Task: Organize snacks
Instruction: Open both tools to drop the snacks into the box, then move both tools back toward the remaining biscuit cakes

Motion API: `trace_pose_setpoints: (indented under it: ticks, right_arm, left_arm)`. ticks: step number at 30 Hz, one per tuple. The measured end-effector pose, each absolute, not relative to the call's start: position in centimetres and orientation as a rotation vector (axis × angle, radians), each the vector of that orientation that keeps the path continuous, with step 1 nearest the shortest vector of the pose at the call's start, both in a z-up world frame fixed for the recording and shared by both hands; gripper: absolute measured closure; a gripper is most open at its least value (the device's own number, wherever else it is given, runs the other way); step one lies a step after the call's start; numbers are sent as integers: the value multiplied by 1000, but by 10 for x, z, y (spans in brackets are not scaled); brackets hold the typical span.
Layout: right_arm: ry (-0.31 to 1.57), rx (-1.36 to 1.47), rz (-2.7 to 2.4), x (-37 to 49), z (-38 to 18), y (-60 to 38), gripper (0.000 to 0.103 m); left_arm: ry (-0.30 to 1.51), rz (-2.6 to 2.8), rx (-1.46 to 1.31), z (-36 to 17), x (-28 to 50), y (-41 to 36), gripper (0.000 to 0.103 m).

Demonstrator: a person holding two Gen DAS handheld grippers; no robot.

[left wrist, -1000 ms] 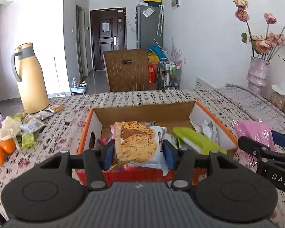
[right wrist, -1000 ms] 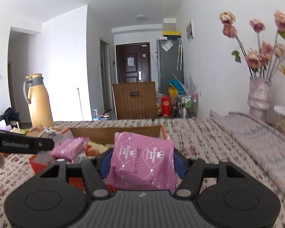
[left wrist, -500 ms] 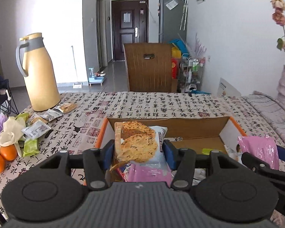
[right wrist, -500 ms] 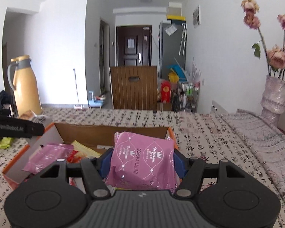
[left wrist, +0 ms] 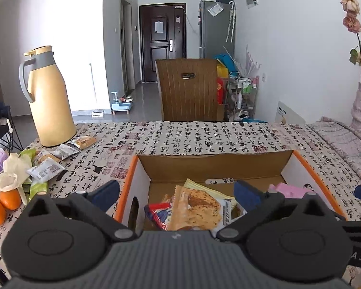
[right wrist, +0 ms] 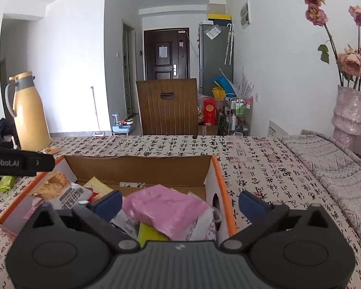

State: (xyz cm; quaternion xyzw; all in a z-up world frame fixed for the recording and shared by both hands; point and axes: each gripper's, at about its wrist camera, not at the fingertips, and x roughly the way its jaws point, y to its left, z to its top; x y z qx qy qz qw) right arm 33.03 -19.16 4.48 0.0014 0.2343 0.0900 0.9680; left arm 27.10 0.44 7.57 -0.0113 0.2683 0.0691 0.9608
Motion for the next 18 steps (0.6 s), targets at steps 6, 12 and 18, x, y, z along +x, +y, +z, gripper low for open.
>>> trace_pose_setpoints:
  ticks: [6,12,18]
  right_arm:
    - [468,32,173,310,44,-205,0]
    - [462,32,163,283,43,-220,0]
    - [468,35,157,256,35,-240,0]
  left_arm:
    - [551,133,-44,73,257,8,0]
    - [561,107,-62,69,231,7,0]
    - [599,65,-43,58,206,-11,0]
